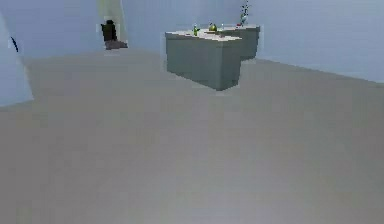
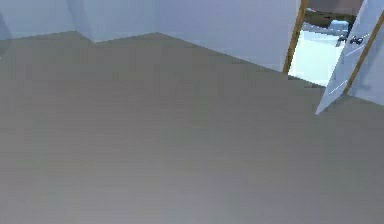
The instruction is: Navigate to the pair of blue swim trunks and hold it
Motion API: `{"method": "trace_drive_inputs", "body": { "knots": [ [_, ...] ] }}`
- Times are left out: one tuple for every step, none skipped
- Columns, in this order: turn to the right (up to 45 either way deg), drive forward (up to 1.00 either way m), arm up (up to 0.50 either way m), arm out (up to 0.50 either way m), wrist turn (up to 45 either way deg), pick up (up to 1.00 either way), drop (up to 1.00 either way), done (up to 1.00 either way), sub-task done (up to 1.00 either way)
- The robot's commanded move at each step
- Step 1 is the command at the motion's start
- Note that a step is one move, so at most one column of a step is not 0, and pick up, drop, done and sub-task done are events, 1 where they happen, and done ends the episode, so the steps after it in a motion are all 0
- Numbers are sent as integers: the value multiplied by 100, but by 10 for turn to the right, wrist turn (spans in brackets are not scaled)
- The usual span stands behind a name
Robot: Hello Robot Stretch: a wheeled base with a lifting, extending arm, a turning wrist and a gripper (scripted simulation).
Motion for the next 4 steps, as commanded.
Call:
{"method": "trace_drive_inputs", "body": {
  "knots": [
    [-360, 0, 0, 0, 0, 0, 0, 0, 0],
    [0, 20, 0, 0, 0, 0, 0, 0, 0],
    [150, 0, 0, 0, 0, 0, 0, 0, 0],
    [0, 100, 0, 0, 0, 0, 0, 0, 0]
  ]
}}
